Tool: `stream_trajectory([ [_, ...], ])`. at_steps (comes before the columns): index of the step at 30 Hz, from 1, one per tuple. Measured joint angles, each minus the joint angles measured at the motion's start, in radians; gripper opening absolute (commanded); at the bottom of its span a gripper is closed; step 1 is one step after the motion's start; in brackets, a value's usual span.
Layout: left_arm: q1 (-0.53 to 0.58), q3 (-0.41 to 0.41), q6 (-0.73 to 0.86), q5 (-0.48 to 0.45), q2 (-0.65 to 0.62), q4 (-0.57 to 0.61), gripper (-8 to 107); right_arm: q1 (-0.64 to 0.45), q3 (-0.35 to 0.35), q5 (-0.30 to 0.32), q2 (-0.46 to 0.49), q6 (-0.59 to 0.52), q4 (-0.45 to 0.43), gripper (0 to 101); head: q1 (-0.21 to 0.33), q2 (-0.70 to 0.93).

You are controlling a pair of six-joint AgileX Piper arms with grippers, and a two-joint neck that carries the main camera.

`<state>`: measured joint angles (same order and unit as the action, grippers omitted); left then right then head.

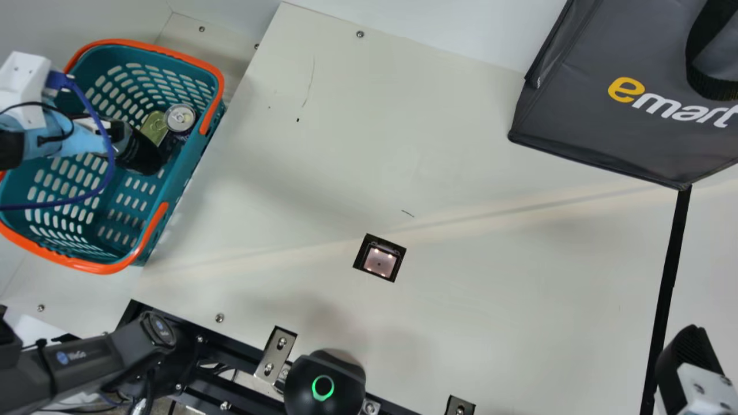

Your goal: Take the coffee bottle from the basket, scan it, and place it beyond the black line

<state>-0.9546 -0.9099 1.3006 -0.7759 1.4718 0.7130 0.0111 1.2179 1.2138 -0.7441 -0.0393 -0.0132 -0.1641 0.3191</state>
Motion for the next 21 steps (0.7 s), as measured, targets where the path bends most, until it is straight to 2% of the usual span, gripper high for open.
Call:
stream_trajectory([
  [21,0.003,-0.231,-0.08,-0.248,-0.118,-0.006,10,0.0,0.0,0.0,0.0,0.0,0.0,91,0.0,0.0],
])
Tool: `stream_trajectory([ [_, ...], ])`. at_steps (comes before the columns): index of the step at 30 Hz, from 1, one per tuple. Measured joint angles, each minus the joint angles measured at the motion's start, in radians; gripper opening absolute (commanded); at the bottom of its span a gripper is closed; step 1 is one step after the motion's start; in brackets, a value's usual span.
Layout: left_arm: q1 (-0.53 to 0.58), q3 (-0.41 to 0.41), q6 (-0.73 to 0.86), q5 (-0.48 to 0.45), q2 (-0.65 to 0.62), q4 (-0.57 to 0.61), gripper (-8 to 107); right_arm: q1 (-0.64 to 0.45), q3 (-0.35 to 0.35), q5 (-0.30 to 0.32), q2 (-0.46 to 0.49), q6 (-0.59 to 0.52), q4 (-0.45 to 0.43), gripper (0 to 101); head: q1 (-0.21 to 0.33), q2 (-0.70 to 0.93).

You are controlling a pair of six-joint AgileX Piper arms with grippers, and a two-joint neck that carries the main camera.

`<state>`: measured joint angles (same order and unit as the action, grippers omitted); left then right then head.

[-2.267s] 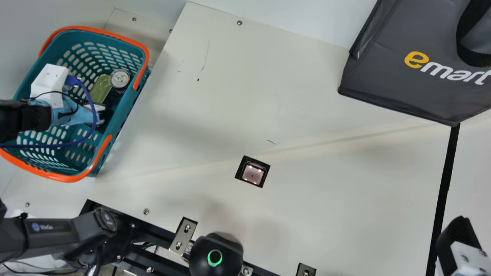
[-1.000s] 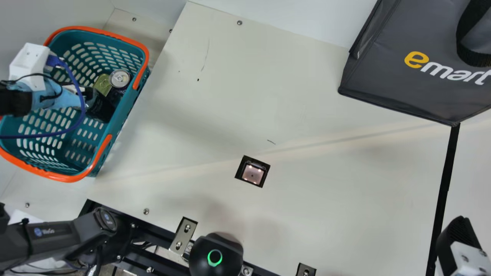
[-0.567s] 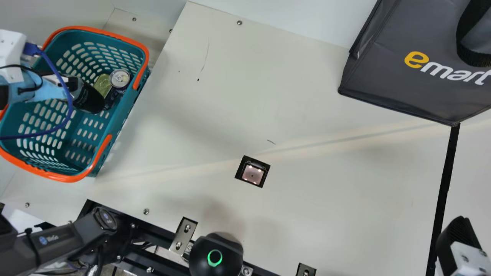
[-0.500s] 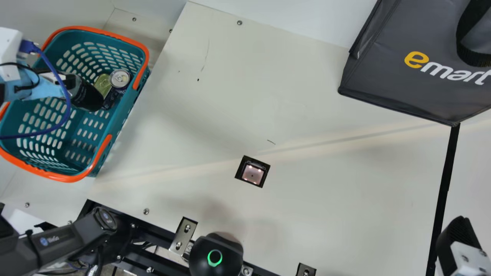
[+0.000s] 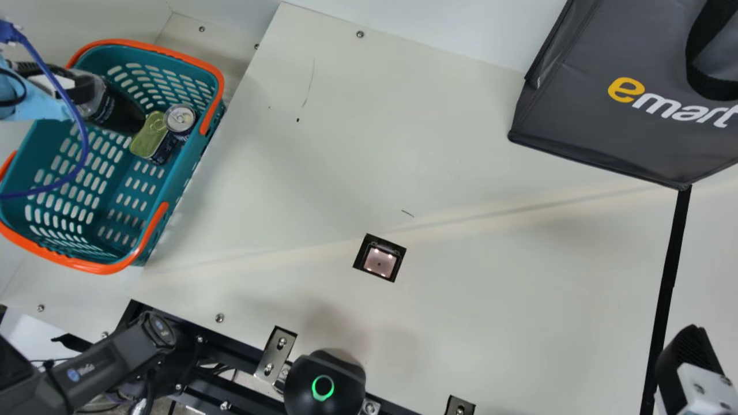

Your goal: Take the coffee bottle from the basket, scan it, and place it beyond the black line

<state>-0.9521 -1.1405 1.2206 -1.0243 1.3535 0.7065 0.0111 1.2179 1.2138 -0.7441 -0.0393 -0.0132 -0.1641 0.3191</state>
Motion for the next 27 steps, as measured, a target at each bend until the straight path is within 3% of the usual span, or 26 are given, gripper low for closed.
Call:
stream_trajectory([
  [12,0.051,-0.083,-0.019,-0.135,-0.067,0.022,10,0.0,0.0,0.0,0.0,0.0,0.0,91,0.0,0.0],
  [27,0.224,-0.064,-0.056,-0.181,-0.169,0.008,10,0.0,0.0,0.0,0.0,0.0,0.0,91,0.0,0.0],
])
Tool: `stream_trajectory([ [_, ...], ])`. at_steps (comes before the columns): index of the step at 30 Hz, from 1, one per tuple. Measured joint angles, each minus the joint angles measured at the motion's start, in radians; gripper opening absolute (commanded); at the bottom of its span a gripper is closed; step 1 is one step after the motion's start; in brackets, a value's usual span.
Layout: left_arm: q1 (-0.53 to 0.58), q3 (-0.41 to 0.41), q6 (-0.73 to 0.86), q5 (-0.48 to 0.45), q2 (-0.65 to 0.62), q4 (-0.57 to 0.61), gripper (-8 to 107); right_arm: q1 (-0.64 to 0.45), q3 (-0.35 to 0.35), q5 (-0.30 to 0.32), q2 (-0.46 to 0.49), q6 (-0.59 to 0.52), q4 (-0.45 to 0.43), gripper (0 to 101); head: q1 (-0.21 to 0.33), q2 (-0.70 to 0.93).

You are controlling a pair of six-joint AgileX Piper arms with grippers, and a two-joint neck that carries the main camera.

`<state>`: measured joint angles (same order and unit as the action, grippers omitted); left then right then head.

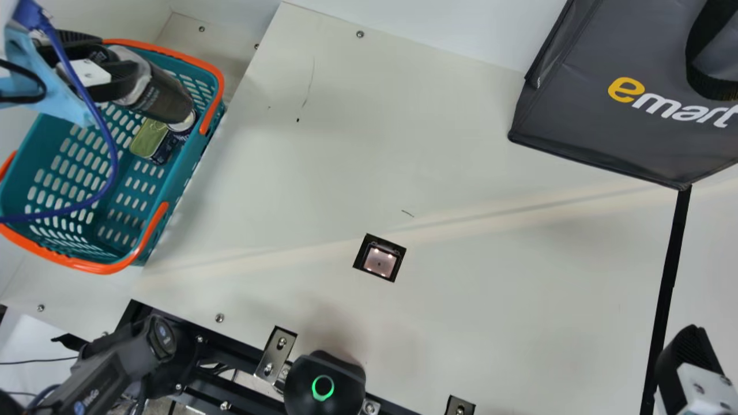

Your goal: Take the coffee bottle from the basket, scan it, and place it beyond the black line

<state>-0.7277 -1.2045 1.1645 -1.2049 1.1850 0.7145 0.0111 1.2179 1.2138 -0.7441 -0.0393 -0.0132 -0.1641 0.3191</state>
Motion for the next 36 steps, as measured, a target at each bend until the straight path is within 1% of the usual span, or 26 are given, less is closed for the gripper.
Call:
stream_trajectory([
  [4,0.066,0.022,-0.025,0.016,-0.028,-0.019,10,0.0,0.0,0.0,0.0,0.0,0.0,91,0.0,0.0],
  [16,0.326,0.091,-0.141,0.091,-0.102,-0.102,10,0.0,0.0,0.0,0.0,0.0,0.0,91,0.0,0.0],
  [25,0.555,0.146,-0.276,0.177,-0.127,-0.19,10,0.0,0.0,0.0,0.0,0.0,0.0,91,0.0,0.0],
  [36,0.825,0.171,-0.478,0.281,-0.115,-0.317,10,0.0,0.0,0.0,0.0,0.0,0.0,91,0.0,0.0],
])
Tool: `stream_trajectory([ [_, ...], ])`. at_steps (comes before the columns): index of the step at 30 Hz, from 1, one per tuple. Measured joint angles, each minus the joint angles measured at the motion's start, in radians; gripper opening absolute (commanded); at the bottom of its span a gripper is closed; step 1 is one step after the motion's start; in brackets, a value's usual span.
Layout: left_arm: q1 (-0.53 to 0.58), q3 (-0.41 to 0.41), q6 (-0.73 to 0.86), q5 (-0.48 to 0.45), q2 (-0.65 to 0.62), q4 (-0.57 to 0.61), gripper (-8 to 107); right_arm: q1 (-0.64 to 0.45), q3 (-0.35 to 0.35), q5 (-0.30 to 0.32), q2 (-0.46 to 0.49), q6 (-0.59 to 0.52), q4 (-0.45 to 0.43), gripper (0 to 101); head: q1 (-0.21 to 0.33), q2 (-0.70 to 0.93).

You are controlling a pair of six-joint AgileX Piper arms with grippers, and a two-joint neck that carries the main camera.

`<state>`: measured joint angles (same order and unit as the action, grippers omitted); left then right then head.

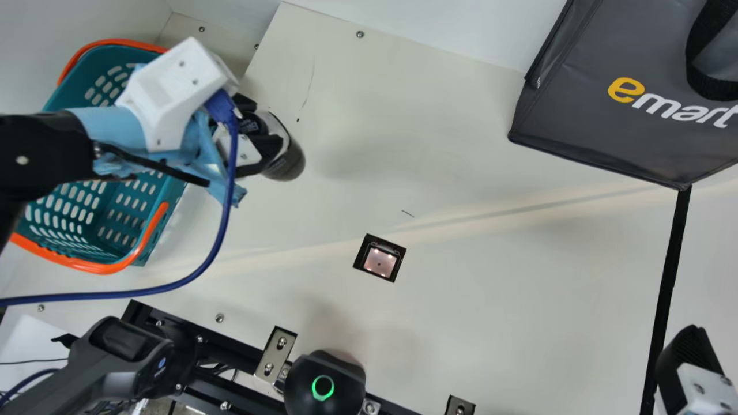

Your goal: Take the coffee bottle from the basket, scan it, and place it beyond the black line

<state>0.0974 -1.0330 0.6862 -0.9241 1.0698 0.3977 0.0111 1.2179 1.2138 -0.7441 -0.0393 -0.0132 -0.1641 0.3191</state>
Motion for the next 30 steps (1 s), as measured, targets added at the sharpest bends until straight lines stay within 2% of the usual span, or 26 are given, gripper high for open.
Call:
stream_trajectory([
  [14,0.289,-0.014,-0.335,0.064,0.05,-0.197,10,0.0,0.0,0.0,0.0,0.0,0.0,91,0.0,0.0],
  [30,0.515,-0.033,-0.734,0.067,0.087,-0.411,10,0.0,0.0,0.0,0.0,0.0,0.0,91,0.0,0.0],
])
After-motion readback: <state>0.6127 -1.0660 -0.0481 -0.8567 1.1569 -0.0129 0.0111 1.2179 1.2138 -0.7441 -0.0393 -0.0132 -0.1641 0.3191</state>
